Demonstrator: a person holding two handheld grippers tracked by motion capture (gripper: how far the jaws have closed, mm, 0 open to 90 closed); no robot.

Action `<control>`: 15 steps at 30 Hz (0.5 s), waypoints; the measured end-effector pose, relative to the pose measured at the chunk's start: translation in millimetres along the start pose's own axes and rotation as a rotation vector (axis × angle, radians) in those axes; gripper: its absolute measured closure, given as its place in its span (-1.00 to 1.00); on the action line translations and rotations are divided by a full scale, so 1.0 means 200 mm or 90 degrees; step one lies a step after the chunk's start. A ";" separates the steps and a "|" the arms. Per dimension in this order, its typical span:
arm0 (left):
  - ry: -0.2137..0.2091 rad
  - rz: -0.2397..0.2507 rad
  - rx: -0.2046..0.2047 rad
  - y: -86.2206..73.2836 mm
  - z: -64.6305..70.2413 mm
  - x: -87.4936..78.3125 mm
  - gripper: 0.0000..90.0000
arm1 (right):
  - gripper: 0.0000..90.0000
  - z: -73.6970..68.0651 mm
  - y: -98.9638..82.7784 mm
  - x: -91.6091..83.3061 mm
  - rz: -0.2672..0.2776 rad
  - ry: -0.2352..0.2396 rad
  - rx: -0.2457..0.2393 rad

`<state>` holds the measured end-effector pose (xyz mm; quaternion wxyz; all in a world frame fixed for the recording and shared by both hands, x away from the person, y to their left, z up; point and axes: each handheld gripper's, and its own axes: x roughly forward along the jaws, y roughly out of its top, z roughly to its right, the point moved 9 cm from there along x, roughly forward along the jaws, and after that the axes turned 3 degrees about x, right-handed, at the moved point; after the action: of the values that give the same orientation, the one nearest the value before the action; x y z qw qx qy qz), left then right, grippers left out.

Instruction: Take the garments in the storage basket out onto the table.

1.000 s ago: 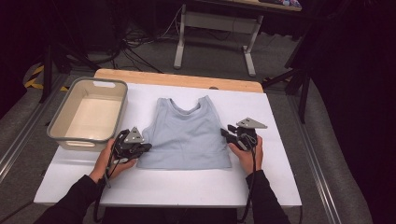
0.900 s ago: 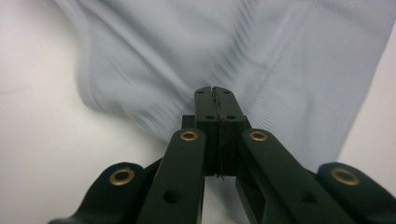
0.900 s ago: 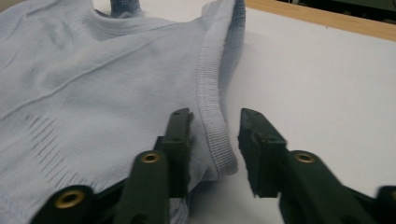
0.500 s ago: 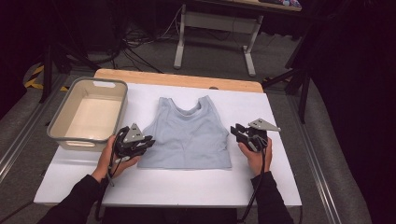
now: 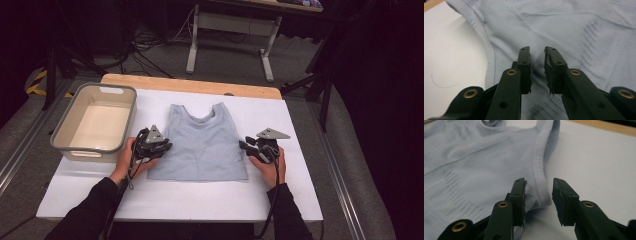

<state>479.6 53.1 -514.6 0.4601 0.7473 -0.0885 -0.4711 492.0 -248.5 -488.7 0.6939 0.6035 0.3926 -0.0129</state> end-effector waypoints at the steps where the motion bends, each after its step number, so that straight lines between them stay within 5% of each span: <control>1: -0.001 -0.008 -0.003 -0.01 0.00 0.01 0.68 | 0.40 0.00 -0.01 0.01 -0.006 0.002 0.004; 7: -0.006 -0.020 -0.003 -0.04 0.00 0.03 0.69 | 0.59 0.02 -0.06 0.06 -0.025 0.020 0.031; 8: -0.004 -0.020 0.001 -0.04 0.00 0.03 0.69 | 0.89 0.02 -0.06 0.05 -0.023 0.017 0.028; 9: -0.003 -0.020 0.001 -0.04 0.00 0.03 0.68 | 0.95 0.02 -0.06 0.05 -0.021 0.022 0.028; 15: 0.012 -0.028 0.024 -0.04 0.01 0.03 0.67 | 0.98 0.00 -0.02 0.00 -0.009 0.006 0.005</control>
<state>479.2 53.3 -524.8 0.4364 0.7621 -0.0763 -0.4721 489.9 -249.8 -492.4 0.6896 0.6032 0.4005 -0.0164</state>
